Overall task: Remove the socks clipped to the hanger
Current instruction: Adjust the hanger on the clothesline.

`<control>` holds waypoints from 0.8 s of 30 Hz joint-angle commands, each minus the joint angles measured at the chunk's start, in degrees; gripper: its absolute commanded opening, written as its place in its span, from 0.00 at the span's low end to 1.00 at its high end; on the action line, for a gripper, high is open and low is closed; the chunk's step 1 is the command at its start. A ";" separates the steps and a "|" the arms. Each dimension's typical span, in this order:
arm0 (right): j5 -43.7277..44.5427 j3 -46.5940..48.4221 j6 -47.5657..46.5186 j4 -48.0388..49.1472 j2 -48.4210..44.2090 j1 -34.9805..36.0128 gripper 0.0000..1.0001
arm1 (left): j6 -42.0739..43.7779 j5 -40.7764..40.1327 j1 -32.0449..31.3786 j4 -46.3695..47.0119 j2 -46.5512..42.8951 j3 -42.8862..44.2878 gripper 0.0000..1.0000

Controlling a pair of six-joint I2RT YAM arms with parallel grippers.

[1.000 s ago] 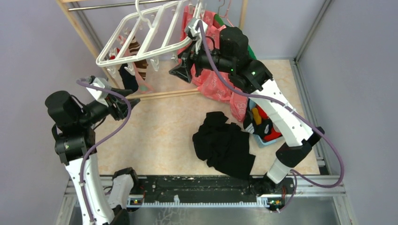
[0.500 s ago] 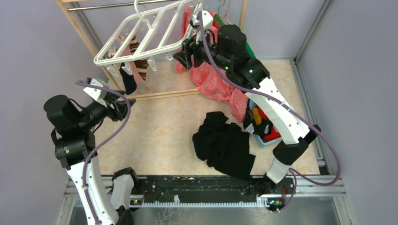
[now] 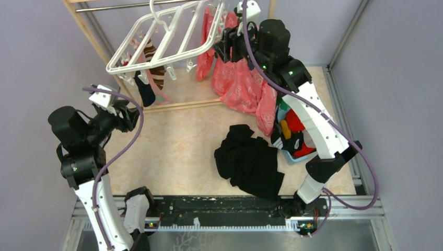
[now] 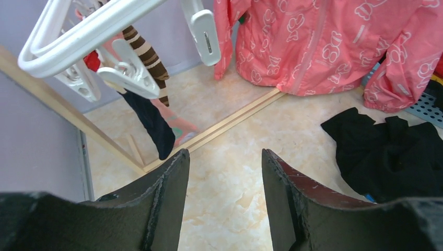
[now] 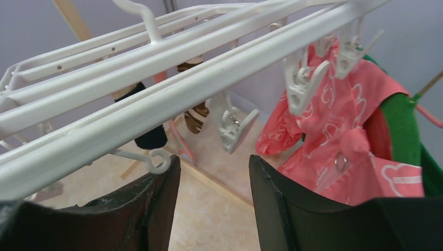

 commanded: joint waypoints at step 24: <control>-9.03 12.46 -1.55 3.14 8.00 -9.94 0.51 | -0.57 -8.37 1.53 -2.22 0.35 3.88 0.63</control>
